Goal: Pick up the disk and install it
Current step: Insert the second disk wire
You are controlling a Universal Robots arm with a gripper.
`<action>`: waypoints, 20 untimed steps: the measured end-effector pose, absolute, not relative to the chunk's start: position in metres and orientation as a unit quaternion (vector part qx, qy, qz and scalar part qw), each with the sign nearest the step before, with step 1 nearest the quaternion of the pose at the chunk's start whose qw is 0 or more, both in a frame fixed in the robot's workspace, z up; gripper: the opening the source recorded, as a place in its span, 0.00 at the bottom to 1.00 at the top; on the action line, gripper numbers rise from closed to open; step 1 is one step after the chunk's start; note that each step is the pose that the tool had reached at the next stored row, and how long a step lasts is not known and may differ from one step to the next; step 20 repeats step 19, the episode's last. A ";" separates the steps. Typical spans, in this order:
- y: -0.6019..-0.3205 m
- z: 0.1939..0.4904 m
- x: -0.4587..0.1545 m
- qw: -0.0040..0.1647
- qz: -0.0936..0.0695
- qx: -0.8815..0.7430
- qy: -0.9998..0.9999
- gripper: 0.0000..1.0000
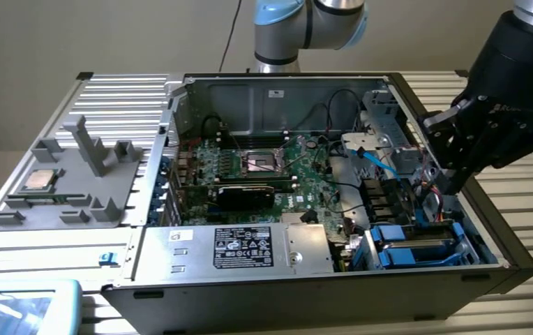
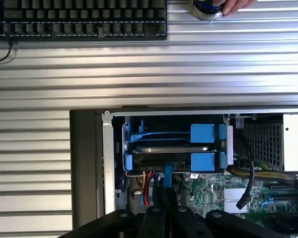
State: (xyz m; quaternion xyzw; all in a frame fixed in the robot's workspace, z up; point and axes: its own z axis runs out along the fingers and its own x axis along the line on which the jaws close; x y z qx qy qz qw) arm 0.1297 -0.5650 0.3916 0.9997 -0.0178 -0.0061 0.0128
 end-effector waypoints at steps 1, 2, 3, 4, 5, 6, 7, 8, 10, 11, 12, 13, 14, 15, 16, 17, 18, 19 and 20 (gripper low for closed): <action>-0.562 0.393 0.130 0.014 -0.006 1.000 -0.018 0.11; -0.560 0.393 0.130 0.014 -0.006 1.000 -0.018 0.11; -0.557 0.394 0.129 0.015 -0.006 1.000 -0.018 0.11; -0.555 0.394 0.129 0.015 -0.006 1.000 -0.018 0.11; -0.553 0.394 0.129 0.016 -0.006 1.000 -0.018 0.11; -0.553 0.394 0.129 0.016 -0.006 1.000 -0.018 0.11; -0.552 0.394 0.129 0.016 -0.006 1.000 -0.018 0.11; -0.552 0.394 0.129 0.016 -0.006 1.000 -0.018 0.11; -0.552 0.394 0.129 0.016 -0.006 1.000 -0.018 0.11; -0.552 0.394 0.129 0.016 -0.006 1.000 -0.018 0.11; -0.552 0.394 0.129 0.016 -0.006 1.000 -0.018 0.11; -0.552 0.394 0.129 0.016 -0.006 1.000 -0.018 0.11; -0.552 0.394 0.129 0.016 -0.006 1.000 -0.018 0.11; -0.552 0.394 0.129 0.016 -0.006 1.000 -0.018 0.11; -0.552 0.394 0.129 0.016 -0.006 1.000 -0.018 0.11; -0.552 0.394 0.129 0.016 -0.006 1.000 -0.018 0.11; -0.552 0.394 0.129 0.016 -0.006 1.000 -0.018 0.11; -0.552 0.394 0.129 0.016 -0.006 1.000 -0.018 0.11; -0.552 0.394 0.129 0.016 -0.006 1.000 -0.018 0.11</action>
